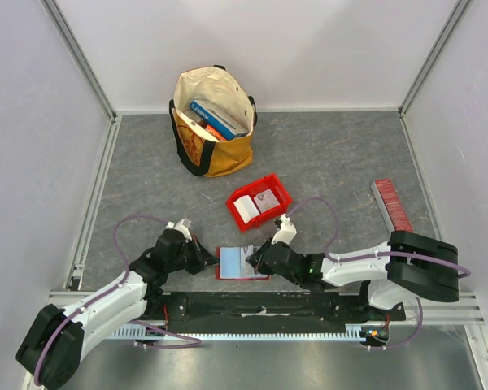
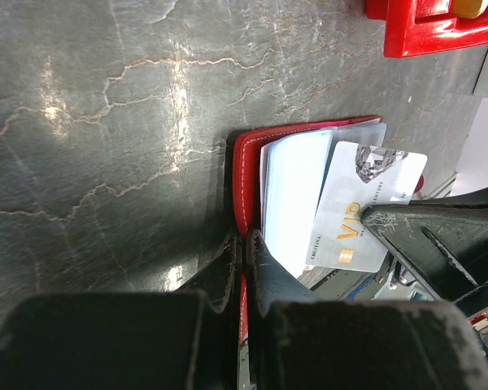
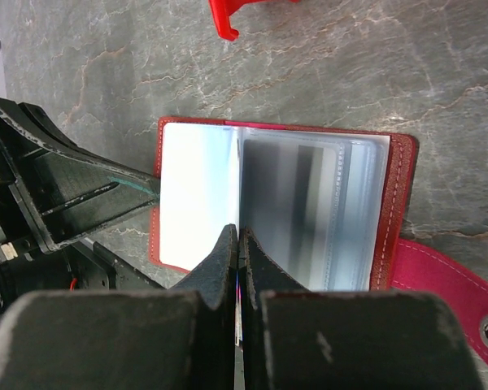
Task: Put the credit cards into the card holder
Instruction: Insert the credit card into the card holder, then pick up the credit card from the storage box.
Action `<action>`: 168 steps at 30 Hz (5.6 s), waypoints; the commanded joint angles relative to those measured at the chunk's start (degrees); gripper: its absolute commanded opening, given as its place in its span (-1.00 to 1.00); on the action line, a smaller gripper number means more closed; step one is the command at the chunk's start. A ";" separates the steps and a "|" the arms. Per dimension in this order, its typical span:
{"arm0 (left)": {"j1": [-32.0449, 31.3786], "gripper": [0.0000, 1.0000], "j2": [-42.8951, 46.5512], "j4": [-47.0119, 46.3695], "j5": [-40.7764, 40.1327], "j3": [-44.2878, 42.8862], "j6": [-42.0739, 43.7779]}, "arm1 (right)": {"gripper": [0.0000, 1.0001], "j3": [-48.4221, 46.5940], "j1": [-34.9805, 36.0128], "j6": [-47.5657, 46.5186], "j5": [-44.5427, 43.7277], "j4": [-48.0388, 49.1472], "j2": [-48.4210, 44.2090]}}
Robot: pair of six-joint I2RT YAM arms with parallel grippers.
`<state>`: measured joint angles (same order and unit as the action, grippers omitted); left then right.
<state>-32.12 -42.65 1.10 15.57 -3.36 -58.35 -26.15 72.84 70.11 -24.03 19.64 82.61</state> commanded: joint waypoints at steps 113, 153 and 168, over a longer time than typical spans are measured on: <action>-0.05 -0.97 4.25 1.53 -1.69 0.98 -1.42 | 0.07 -18.50 2.48 -12.01 5.66 -6.29 12.76; -0.05 -0.96 -11.22 -6.73 -1.07 -5.17 1.13 | 0.55 -38.10 -29.33 -39.16 23.85 -28.43 10.29; 0.04 -0.96 -12.10 -6.03 -0.46 -6.66 2.10 | 0.59 -39.24 -31.79 -41.63 26.58 -28.52 13.45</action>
<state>-32.12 -54.35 -3.25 14.11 -8.40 -58.70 -62.17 41.89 30.24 0.78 -9.17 95.33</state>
